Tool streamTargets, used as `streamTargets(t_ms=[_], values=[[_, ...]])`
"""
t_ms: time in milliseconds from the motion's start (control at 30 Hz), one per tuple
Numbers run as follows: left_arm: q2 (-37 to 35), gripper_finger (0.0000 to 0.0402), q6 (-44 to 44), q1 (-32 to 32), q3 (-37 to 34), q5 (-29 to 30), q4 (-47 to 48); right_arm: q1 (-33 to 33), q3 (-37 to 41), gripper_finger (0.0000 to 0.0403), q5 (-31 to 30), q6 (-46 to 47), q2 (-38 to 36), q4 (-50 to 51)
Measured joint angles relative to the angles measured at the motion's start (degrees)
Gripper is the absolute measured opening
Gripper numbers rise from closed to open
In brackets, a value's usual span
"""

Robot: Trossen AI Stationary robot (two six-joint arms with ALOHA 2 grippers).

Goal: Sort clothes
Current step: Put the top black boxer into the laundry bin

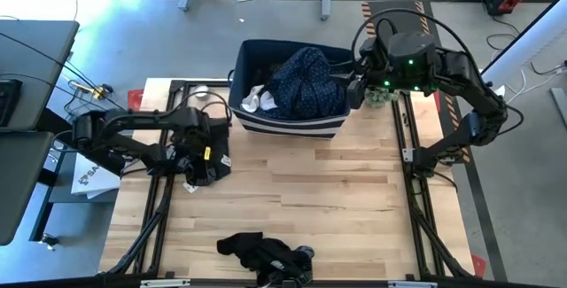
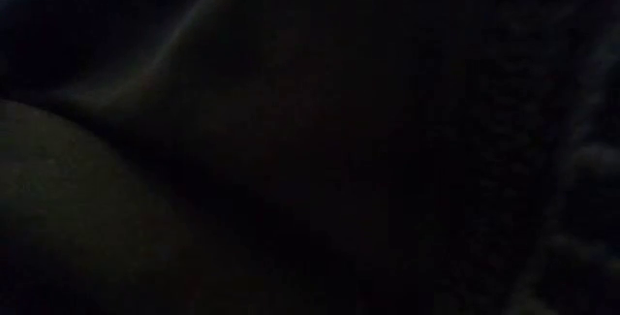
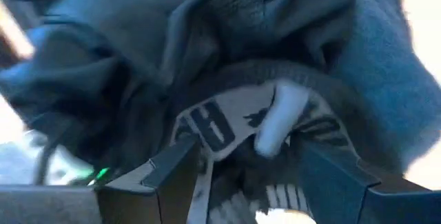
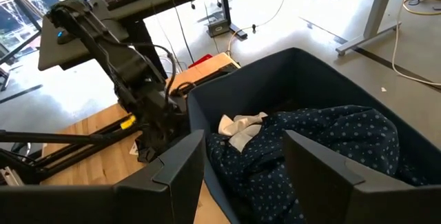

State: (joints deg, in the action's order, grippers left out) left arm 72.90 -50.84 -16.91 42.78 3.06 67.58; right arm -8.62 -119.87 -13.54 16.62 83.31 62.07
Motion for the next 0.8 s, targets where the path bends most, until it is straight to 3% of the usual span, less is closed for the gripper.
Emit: streamTargets(t_ms=[100, 200, 400, 567, 800], values=[[0.1, 0.0215, 0.0, 0.0, -5.2, -1.4, -7.5, 0.0, 0.0, 0.0192, 0.0, 0.0, 0.0, 0.0], [0.1, 0.0182, 0.0, 0.0, -9.5, -3.9, -13.5, 0.0, 0.0, 0.0192, 0.0, 0.0, 0.0, 0.0], [-0.6, 0.0021, 4.7, 0.0, -8.6, -9.1, -13.5, 0.0, 0.0, 0.0192, 0.0, 0.0, 0.0, -0.1], [-4.1, 0.0015, 10.5, 0.3, 2.2, -12.4, 0.9, 0.0, 0.0, 0.0192, 0.0, -0.1, 0.0, -0.6], [-8.5, 0.0007, 14.6, 0.4, 28.7, -21.5, 22.6, 0.0, 0.0, 0.0192, -3.7, -0.9, 0.0, -0.7]])
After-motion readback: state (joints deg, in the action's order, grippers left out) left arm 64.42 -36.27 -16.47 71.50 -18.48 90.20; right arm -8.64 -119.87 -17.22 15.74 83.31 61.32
